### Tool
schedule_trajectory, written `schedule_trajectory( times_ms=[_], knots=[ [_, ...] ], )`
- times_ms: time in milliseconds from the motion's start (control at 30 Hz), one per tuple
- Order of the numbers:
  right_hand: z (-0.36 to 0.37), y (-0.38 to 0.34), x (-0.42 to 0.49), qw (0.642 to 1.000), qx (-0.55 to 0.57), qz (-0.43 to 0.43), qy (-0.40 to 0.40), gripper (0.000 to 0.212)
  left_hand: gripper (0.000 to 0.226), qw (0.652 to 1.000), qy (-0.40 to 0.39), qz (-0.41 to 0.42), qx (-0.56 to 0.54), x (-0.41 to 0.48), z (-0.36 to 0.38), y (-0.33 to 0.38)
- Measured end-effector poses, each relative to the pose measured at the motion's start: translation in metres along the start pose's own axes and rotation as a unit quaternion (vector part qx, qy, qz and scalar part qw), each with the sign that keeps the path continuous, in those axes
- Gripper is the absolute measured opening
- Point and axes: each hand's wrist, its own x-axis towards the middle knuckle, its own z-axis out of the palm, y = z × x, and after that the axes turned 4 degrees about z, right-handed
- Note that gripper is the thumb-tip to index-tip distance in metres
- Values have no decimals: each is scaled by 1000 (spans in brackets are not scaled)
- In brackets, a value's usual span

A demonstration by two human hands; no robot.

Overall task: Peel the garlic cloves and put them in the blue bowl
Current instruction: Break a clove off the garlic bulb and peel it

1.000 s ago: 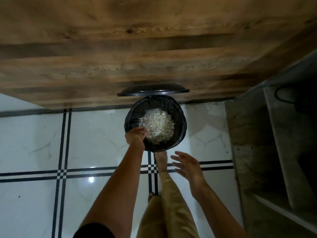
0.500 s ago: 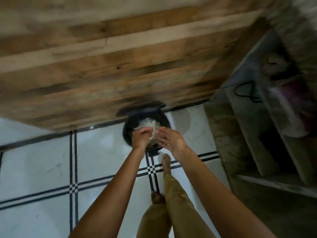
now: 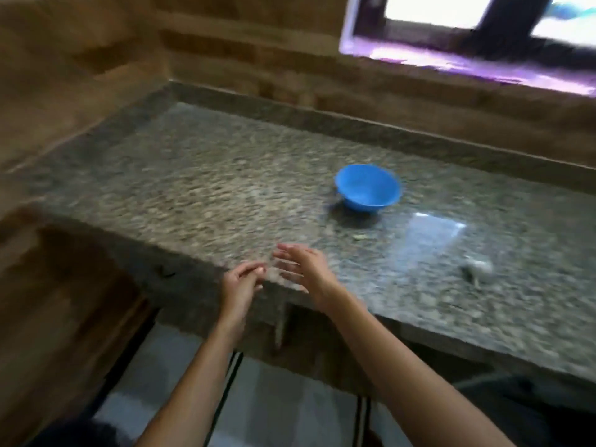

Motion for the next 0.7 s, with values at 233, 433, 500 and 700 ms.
schedule_trajectory(
  times_ms=[233, 433, 500, 700],
  knots=[
    [-245, -25, -5, 982, 42, -16, 183, 17, 46, 895, -161, 219, 355, 48, 225, 5],
    [-302, -37, 2, 976, 8, -43, 213, 15, 22, 794, -162, 329, 485, 70, 234, -16],
    [-318, -44, 4, 944, -87, -152, 279, 16, 15, 809, -155, 362, 437, 62, 241, 3],
    [-370, -33, 8, 833, -394, -109, 372, 42, 16, 868, -106, 272, 403, 144, 291, 78]
  ],
)
